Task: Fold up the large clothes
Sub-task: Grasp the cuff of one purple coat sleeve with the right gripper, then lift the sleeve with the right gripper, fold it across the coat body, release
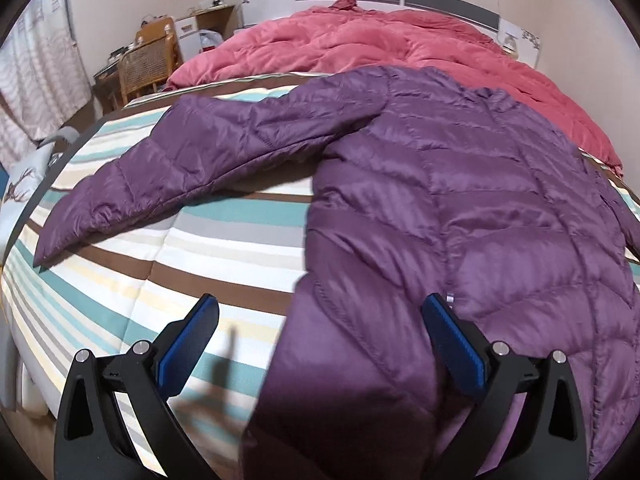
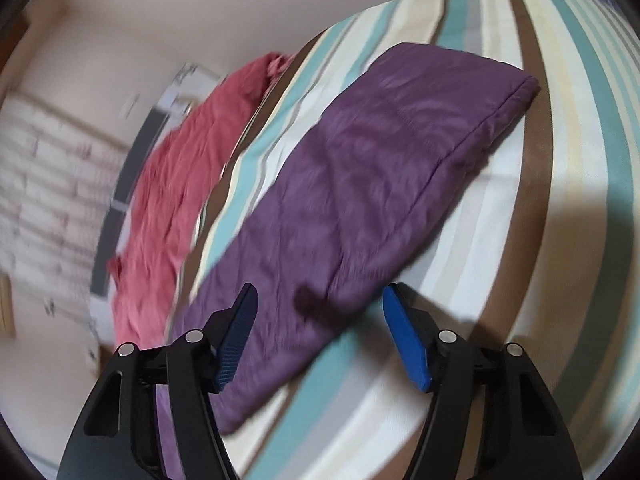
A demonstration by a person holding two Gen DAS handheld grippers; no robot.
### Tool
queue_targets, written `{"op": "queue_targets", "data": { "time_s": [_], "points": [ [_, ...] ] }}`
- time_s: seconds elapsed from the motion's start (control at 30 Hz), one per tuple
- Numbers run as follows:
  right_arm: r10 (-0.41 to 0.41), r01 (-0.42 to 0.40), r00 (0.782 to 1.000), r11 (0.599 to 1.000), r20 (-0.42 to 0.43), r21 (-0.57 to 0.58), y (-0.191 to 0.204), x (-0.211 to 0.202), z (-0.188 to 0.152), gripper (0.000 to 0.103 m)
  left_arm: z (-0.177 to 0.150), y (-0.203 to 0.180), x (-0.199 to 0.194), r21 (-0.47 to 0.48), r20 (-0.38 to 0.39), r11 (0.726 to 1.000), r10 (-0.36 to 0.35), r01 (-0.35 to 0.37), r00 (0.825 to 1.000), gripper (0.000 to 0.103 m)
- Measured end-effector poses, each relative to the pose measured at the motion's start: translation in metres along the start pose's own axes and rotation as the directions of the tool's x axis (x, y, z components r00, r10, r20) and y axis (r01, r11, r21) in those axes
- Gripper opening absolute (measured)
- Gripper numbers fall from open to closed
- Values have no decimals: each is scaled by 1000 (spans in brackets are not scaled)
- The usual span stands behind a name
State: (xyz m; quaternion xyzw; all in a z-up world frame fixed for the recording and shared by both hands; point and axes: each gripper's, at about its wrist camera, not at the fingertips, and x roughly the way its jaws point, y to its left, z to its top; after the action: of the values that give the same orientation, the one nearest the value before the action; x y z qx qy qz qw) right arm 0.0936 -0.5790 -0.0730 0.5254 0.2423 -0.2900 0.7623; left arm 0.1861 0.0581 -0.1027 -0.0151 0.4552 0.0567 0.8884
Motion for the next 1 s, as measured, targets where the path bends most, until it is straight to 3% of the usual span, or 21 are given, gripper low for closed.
{"op": "queue_targets", "data": {
  "time_s": [0.2, 0.27, 0.33, 0.43, 0.6, 0.67, 0.8, 1.0],
  "points": [
    [14, -25, 997, 991, 78, 134, -15, 6, 24, 53, -6, 6, 11, -12, -13, 1000, -23, 23, 1000, 101],
    [11, -24, 996, 989, 89, 145, -18, 8, 30, 43, -8, 5, 14, -13, -17, 1000, -23, 23, 1000, 101],
    [-12, -2, 996, 989, 92, 148, -21, 10, 34, 22, -9, 5, 16, -20, -14, 999, -27, 27, 1000, 101],
    [-34, 28, 996, 997, 86, 71, -17, 13, 39, 13, -13, 6, 19, -41, -17, 999, -35, 35, 999, 101],
    [-56, 85, 987, 979, 154, -188, 30, 4, 38, 10, -13, 5, 21, -41, -17, 999, -30, 30, 999, 101],
    [-53, 103, 983, 952, 175, -290, 54, -1, 31, 10, -10, 6, 21, -46, -29, 998, -35, 34, 999, 101],
    [-23, 137, 976, 843, 219, -520, 113, -12, -7, 10, -4, 12, 17, -72, -41, 996, -60, 57, 997, 101],
    [42, 120, 978, 683, 203, -720, 170, -17, -75, 10, 4, 27, 2, -102, 53, 995, 6, 0, 999, 101]
  ]
}}
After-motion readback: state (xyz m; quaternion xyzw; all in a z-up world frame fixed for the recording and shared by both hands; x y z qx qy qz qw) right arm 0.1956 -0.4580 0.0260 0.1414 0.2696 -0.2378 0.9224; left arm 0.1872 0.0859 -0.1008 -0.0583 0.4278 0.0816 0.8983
